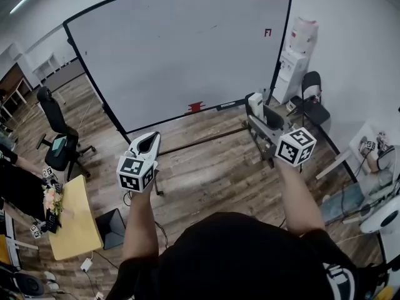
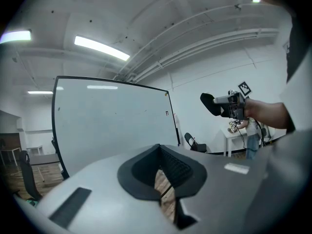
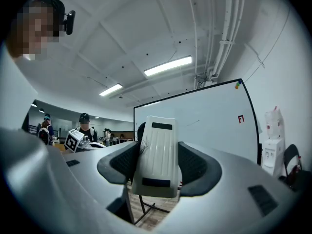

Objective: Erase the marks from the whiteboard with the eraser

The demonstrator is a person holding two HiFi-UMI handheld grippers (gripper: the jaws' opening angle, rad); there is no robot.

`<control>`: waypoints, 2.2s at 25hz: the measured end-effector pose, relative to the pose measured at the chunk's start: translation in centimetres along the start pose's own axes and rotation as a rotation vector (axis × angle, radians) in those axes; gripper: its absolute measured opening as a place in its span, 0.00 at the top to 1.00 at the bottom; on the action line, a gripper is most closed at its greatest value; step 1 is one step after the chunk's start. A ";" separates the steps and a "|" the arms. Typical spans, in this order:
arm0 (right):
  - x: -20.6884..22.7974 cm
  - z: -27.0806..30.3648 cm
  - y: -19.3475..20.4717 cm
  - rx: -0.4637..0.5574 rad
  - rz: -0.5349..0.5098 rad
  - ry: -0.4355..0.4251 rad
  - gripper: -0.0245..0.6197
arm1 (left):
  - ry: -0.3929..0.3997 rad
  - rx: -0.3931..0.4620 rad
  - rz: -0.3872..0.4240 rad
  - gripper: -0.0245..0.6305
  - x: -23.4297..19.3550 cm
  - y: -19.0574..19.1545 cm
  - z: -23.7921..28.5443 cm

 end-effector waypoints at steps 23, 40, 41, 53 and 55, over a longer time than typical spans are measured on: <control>0.4 1.2 1.2 -0.040 0.011 0.016 0.58 | 0.061 -0.026 -0.001 0.95 -1.3 1.0 1.8; 5.1 3.8 2.9 -0.080 0.057 0.065 0.57 | 0.065 -0.071 -0.012 0.95 -2.5 1.7 5.9; 5.3 4.0 3.0 -0.082 0.062 0.066 0.57 | 0.063 -0.073 -0.013 0.95 -2.5 1.7 6.0; 9.2 6.6 4.7 -0.116 0.089 0.059 0.57 | 0.059 -0.105 -0.025 0.95 -3.3 2.2 9.8; 10.0 7.1 4.9 -0.120 0.094 0.056 0.57 | 0.056 -0.116 -0.024 0.95 -3.5 2.3 10.5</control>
Point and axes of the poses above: the fingertips, and each gripper's own axes: z forward along the fingers, x to its right, y out of its underside, the point moved 4 cm from there along -z, backward along the fingers, and after that the axes turned 11 degrees about y, right-handed, at the moved point
